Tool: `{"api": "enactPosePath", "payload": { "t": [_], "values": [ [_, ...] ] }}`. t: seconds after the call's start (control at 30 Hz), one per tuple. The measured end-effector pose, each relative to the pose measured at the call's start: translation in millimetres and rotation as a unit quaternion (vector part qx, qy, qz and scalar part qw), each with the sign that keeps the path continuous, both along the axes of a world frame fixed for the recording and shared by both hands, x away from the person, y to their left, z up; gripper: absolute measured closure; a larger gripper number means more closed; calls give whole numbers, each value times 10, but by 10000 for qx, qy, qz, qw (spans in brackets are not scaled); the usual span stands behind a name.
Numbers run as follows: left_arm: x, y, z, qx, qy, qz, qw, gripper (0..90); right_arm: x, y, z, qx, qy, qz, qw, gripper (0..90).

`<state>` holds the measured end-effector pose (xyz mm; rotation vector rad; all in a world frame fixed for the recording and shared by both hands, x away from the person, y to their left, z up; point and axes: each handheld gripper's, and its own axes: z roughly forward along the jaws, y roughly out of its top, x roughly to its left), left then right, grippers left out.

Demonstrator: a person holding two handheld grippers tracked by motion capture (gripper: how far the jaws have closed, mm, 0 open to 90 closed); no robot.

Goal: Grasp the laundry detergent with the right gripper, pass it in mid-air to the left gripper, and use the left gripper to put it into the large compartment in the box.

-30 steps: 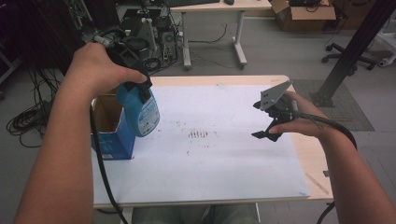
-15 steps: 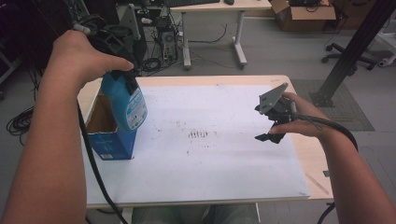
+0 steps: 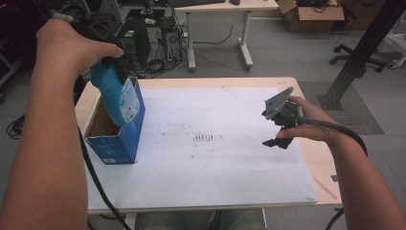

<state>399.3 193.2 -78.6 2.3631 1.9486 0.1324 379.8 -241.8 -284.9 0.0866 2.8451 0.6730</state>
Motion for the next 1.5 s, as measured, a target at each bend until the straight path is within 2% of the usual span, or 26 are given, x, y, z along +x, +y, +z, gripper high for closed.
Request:
{"api": "enactPosePath", "payload": {
  "t": [0.17, 0.23, 0.6, 1.0, 1.27, 1.5],
  "values": [
    [50, 141, 61, -6, -3, 317, 9995, 383, 0, -3, -13, -75, 47, 3, 10000, 27],
    [62, 204, 87, -16, -12, 438, 9990, 383, 4, -7, -14, -84, -18, -1, 10000, 28],
    [92, 527, 136, -45, -56, 888, 9960, 383, 23, -24, -45, -146, 48, -6, 9999, 29],
    [176, 623, -8, -52, 14, 972, 9953, 382, 40, 38, 25, -462, 330, 170, 9982, 32],
    [244, 692, -157, -53, 52, 1072, 9942, 383, 30, 33, 29, -492, 379, 158, 9979, 32],
    [303, 730, -298, 64, 108, 1081, 9941, 382, 28, 40, 2, -488, 401, 162, 9979, 33]
  ]
}}
